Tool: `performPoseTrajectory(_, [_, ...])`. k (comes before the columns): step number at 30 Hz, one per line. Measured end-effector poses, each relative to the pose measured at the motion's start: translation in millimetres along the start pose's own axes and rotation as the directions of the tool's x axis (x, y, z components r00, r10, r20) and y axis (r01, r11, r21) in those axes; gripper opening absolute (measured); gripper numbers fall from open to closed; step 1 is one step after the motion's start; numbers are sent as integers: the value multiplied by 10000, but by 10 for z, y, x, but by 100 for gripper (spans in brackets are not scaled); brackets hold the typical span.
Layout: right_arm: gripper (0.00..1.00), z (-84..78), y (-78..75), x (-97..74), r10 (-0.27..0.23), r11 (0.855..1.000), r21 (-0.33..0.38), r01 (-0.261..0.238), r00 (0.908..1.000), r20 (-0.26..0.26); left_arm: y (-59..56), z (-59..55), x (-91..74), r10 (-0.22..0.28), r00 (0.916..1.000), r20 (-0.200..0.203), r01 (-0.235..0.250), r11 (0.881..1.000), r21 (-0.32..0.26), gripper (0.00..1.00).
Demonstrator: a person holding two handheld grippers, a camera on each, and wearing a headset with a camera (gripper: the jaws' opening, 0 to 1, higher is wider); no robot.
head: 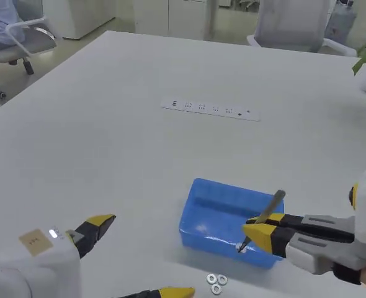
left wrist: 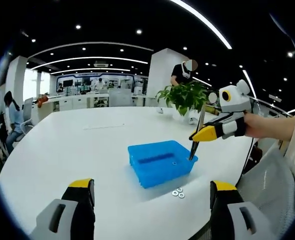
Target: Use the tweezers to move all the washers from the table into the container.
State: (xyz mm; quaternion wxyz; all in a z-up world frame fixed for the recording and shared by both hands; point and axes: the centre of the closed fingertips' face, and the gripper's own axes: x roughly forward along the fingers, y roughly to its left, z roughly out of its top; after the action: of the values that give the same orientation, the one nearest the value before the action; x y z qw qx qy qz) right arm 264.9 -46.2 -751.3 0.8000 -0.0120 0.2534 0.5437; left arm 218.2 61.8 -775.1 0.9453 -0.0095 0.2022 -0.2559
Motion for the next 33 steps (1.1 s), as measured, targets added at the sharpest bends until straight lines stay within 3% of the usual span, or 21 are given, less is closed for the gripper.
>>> performPoseTrajectory(10, [3, 162, -189, -66, -378, 9990, 253, 370, 9988, 305, 23, 61, -36, 132, 9994, 309, -135, 9999, 84, 95])
performPoseTrajectory(16, [3, 254, -290, 6, -243, 9983, 546, 213, 9982, 543, 37, 88, -50, 218, 9988, 435, -223, 9997, 112, 94])
performPoseTrajectory(20, [3, 281, -404, 57, -218, 9936, 1118, 129, 9966, 793, 56, 106, -62, 299, 9981, 543, -305, 9995, 105, 94])
performPoseTrajectory(23, [3, 300, -531, 82, -328, 9819, 1891, 118, 9936, 1081, 67, 114, -70, 352, 9977, 582, -359, 9993, 116, 93])
performPoseTrajectory(29, [3, 235, -729, 163, -673, 9715, 2325, 464, 9943, 829, 78, 124, -81, 403, 9971, 651, -409, 9991, 78, 93])
performPoseTrajectory(33, [3, 54, -796, 219, -1000, 9746, 2010, 987, 9950, -37, 80, 126, -83, 401, 9970, 655, -407, 9991, 73, 93])
